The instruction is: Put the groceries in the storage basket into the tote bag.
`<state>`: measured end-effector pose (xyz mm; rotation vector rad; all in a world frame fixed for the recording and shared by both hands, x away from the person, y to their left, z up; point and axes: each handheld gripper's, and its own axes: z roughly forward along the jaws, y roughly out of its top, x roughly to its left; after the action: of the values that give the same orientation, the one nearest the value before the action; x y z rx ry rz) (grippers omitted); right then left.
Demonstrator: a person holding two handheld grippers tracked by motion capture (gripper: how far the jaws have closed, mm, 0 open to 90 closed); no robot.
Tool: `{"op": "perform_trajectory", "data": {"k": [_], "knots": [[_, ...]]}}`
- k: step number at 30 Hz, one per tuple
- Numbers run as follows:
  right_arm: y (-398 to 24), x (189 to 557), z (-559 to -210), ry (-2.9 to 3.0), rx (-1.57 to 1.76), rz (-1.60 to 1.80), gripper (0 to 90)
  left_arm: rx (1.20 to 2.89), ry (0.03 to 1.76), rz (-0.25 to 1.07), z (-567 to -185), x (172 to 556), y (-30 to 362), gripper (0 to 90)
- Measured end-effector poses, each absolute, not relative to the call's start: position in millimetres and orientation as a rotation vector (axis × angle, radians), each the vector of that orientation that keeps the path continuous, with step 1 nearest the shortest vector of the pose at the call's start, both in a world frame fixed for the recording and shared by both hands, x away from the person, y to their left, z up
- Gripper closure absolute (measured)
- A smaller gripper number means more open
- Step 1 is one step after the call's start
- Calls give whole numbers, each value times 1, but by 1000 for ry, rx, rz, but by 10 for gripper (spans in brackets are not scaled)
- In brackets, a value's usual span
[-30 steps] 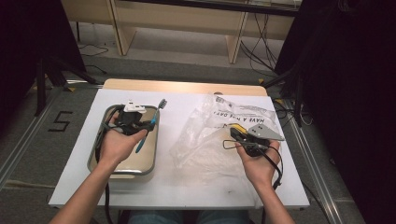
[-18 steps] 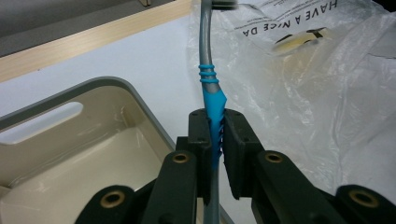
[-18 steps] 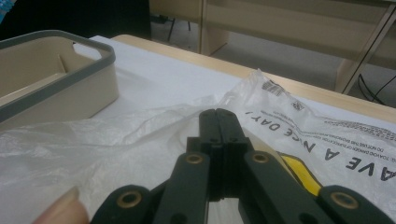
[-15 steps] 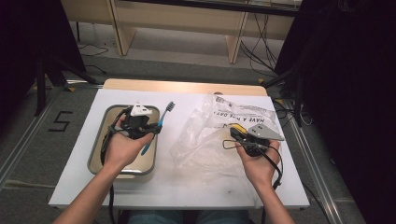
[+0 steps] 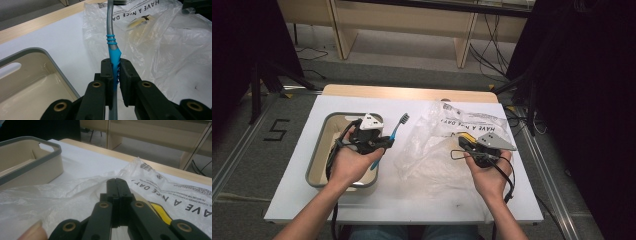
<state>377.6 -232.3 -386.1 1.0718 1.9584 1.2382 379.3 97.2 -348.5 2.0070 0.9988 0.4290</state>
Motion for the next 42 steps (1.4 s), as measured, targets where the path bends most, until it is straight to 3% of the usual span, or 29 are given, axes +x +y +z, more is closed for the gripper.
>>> {"op": "perform_trajectory", "data": {"k": [42], "knots": [[-232,378,-386,1961,1072,1240,900,2096,845,342,-357,353,51,818]]}}
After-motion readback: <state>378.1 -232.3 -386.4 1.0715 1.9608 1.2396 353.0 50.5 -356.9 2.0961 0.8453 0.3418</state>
